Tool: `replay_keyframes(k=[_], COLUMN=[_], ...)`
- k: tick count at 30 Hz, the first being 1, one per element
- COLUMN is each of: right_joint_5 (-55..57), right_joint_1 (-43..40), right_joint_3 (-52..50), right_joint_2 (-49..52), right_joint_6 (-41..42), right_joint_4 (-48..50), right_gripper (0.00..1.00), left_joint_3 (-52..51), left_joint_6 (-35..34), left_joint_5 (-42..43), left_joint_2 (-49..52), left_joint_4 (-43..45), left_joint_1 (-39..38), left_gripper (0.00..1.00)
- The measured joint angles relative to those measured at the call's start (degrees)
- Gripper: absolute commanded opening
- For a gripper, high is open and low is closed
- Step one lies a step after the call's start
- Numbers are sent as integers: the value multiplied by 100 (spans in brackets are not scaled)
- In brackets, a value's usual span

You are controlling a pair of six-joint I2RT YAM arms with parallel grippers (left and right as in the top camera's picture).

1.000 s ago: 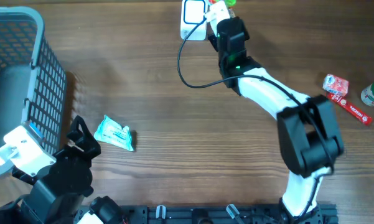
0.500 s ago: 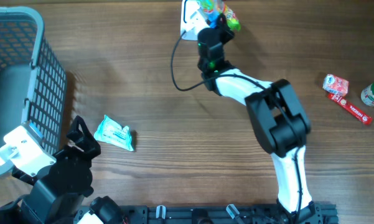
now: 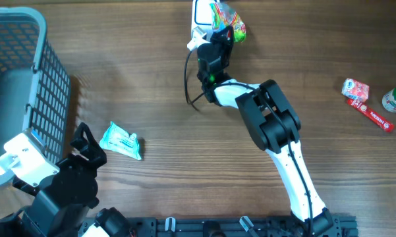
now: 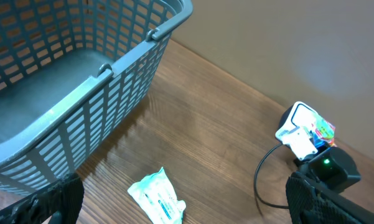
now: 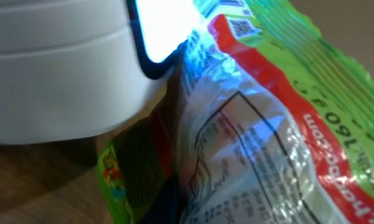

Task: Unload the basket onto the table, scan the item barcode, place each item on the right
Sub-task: 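Hold the green bag in front of the white scanner, then carry the green bag right and drop it at the table edge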

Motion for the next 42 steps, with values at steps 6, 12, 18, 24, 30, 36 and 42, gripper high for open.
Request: replay_keyframes(k=[6,12,18,24,30,36,42], right_joint_5=[313,723,1405,2048,2164,2149,2341], right_joint_1=[229,103,-732,-1703,-2455,-3257,-3829], right_joint_3=[0,0,37,96,66,61,63], right_joint_2=[-4,-398,-1189,-1320,-1318,-1318,-1320], right_joint_6=[-273,-382,-396,319,2634,5012,5908], right_joint_4=[365,317,374,-1558,-4778,-6671,-6054], right_gripper=[4,4,4,4,4,4,100], left_joint_3=[0,0,0,0,0,0,0], left_joint_6=[0,0,-2,0,0,-2,0], left_joint_5=[0,0,0,0,0,0,0], left_joint_2=[0,0,0,0,0,0,0], left_joint_4=[2,2,0,0,-2,4,2], left_joint_1=[0,0,0,0,0,0,0], left_gripper=[100,100,100,100,100,100,100])
